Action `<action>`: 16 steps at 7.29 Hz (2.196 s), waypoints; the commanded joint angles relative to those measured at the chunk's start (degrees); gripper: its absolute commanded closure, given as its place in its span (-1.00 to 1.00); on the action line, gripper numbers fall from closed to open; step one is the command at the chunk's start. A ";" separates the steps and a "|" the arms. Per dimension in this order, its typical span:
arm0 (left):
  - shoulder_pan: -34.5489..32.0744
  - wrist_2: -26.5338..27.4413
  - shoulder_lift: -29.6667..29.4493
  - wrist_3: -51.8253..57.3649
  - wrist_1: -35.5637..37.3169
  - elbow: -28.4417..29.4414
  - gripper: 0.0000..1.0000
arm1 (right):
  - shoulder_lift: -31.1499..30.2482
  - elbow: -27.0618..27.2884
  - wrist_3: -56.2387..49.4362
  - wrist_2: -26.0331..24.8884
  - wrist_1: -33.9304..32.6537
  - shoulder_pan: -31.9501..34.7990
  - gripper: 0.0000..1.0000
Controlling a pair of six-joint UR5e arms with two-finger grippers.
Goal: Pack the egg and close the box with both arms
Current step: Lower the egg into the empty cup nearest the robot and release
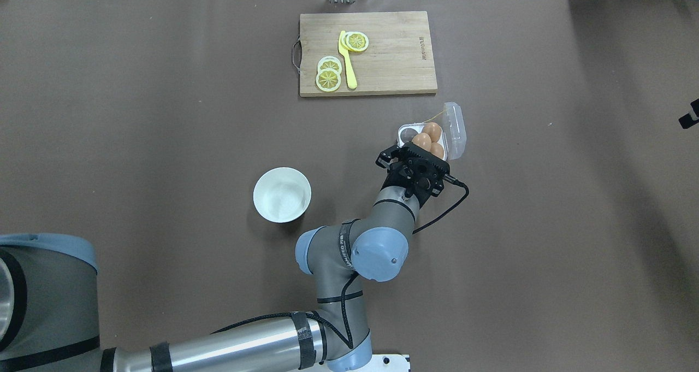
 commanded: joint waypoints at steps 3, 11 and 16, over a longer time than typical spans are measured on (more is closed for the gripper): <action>-1.34 -3.08 -0.17 2.88 -0.50 -0.53 1.00 | 0.00 0.43 0.02 0.00 0.00 0.09 -1.00; -1.35 -4.23 2.12 3.23 -3.05 -2.46 1.00 | 0.00 1.31 0.28 0.09 0.00 0.09 -1.00; -1.35 -5.46 2.56 3.41 -2.96 -4.22 -0.95 | 0.00 1.58 0.63 0.44 -0.09 0.09 -1.00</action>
